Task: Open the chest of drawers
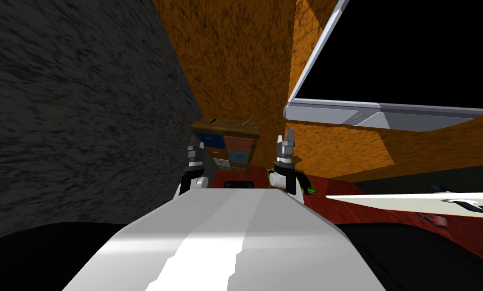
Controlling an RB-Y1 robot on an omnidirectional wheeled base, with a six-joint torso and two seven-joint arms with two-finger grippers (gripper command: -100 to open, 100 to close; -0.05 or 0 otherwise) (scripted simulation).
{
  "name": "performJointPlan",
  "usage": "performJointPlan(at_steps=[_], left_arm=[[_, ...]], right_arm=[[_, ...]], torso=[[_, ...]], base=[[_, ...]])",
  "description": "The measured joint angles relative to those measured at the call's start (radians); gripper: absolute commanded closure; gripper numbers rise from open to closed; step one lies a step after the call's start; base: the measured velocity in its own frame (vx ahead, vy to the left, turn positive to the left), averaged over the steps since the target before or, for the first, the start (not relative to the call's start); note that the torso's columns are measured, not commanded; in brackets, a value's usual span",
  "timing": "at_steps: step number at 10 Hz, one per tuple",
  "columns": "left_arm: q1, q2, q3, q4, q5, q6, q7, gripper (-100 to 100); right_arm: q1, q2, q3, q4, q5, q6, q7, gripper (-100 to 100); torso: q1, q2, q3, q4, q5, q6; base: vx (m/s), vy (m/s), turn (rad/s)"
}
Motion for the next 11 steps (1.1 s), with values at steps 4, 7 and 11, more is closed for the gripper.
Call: performJointPlan(at_steps=[4,7,11], left_arm=[[0.0,0.0,0.0,0.0,0.0,0.0,0.0,0],[0.0,0.0,0.0,0.0,0.0,0.0,0.0,0],[-0.005,0.025,0.0,0.011,-0.001,-0.001,0.0,-100]], right_arm=[[0.0,0.0,0.0,0.0,0.0,0.0,0.0,0],[0.0,0.0,0.0,0.0,0.0,0.0,0.0,0],[0.0,0.0,0.0,0.0,0.0,0.0,0.0,0]], torso=[[0.0,0.248,-0.497,0.248,0.0,0.0],[0.0,0.47,-0.939,0.47,0.0,0.0],[-0.001,0.725,-1.451,0.724,0.0,0.0]], base=[[0.0,0.0,0.0],[0.0,0.0,0.0],[0.003,-0.013,-0.006]])
